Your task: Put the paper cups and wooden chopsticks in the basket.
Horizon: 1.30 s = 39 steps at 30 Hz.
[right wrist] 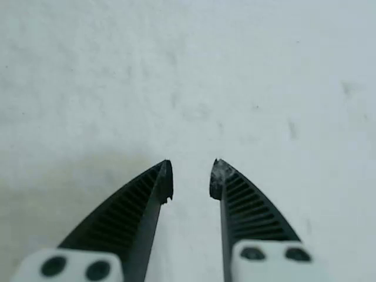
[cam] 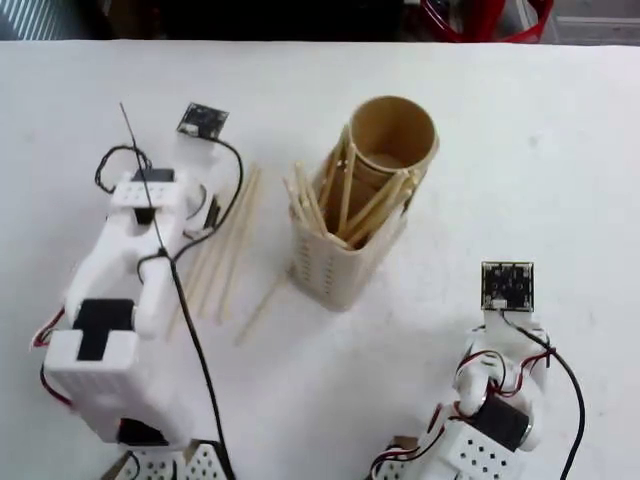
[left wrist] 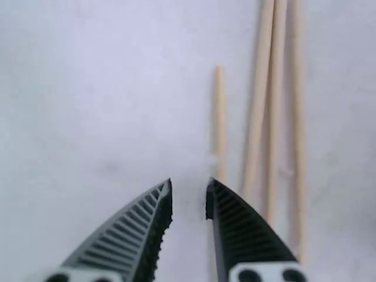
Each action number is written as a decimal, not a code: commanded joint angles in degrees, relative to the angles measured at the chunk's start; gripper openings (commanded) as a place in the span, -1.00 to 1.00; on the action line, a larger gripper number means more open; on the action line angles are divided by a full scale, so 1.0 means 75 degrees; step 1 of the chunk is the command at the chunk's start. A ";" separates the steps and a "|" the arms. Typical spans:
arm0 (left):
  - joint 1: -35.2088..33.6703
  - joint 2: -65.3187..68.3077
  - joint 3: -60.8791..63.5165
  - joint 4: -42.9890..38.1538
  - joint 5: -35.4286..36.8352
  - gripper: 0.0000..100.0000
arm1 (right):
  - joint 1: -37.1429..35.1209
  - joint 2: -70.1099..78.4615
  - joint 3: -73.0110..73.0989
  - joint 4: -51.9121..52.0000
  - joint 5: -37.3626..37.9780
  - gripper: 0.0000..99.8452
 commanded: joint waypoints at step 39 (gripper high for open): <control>0.0486 0.0522 -0.1090 0.0774 -0.0340 -0.75 | 0.0088 -0.0064 0.0070 -0.0135 0.0035 -0.77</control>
